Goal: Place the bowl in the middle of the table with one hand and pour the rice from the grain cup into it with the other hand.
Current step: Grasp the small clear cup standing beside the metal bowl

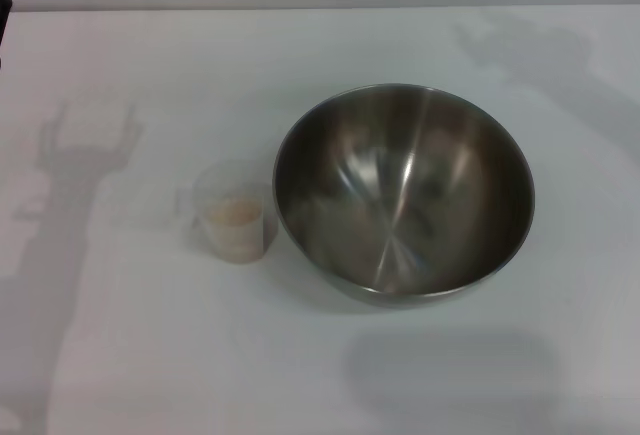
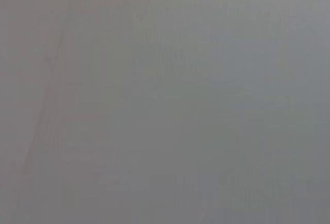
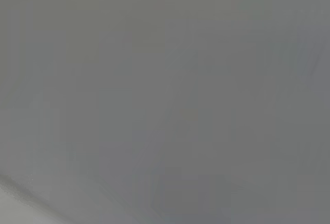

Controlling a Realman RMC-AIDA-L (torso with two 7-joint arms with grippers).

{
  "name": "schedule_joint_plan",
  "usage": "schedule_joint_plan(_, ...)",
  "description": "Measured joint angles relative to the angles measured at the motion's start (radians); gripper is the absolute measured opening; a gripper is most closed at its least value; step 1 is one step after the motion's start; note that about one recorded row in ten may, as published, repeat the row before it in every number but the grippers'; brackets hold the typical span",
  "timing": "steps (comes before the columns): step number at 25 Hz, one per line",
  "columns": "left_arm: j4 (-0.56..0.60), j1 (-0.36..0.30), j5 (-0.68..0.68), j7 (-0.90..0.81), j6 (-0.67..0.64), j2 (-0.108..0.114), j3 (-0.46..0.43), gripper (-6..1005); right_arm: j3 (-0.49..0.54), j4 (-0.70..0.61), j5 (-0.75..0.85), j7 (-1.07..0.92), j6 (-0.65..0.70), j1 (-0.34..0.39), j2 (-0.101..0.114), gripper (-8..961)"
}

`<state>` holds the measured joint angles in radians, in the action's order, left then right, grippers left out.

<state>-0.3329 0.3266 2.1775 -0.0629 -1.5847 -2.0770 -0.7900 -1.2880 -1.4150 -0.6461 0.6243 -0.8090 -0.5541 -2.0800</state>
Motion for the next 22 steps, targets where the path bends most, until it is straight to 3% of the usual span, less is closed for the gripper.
schedule_joint_plan(2,0.0,-0.002,0.0,0.0,0.0,0.0,0.0,862,-0.038,0.0,-0.001,0.0,0.075,0.015,0.0,495)
schedule_joint_plan(4,0.0,-0.004,0.0,0.0,0.0,0.001,0.0,862,-0.135,0.009,-0.001,0.0,0.283,0.055,-0.001,501)
schedule_joint_plan(5,-0.001,-0.006,-0.001,0.0,0.0,0.001,0.0,862,-0.242,0.037,-0.001,0.0,0.536,0.098,-0.001,504)
schedule_joint_plan(6,-0.001,-0.007,-0.001,0.0,0.0,0.002,0.0,862,-0.242,0.037,-0.001,0.0,0.536,0.098,-0.001,507)
schedule_joint_plan(9,0.001,-0.012,-0.002,0.0,0.0,0.002,0.0,862,-0.383,0.108,-0.001,-0.001,0.905,0.146,-0.001,517)
schedule_joint_plan(10,0.001,-0.013,-0.002,0.0,0.0,0.002,0.0,862,-0.486,0.197,-0.001,-0.008,1.173,0.164,-0.002,520)
schedule_joint_plan(11,0.002,-0.015,-0.002,0.0,0.0,0.002,0.0,862,-0.486,0.197,-0.001,-0.008,1.173,0.164,-0.002,523)
schedule_joint_plan(14,0.003,-0.022,0.0,0.0,0.0,0.002,0.0,861,-0.604,0.346,-0.001,-0.05,1.488,0.166,-0.003,533)
schedule_joint_plan(15,-0.001,-0.028,0.002,0.0,0.0,0.002,0.0,861,-0.664,0.472,0.002,-0.136,1.664,0.158,-0.003,536)
schedule_joint_plan(16,-0.001,-0.028,0.002,0.0,0.0,0.002,0.0,861,-0.664,0.472,0.002,-0.136,1.664,0.158,-0.003,539)
schedule_joint_plan(18,-0.004,-0.036,0.003,0.0,0.0,0.002,0.001,861,-0.703,0.637,0.008,-0.325,1.842,0.145,-0.003,545)
schedule_joint_plan(22,-0.003,-0.041,0.004,0.0,0.0,0.001,0.004,861,-0.7,0.767,0.048,-0.55,1.92,0.144,0.003,558)
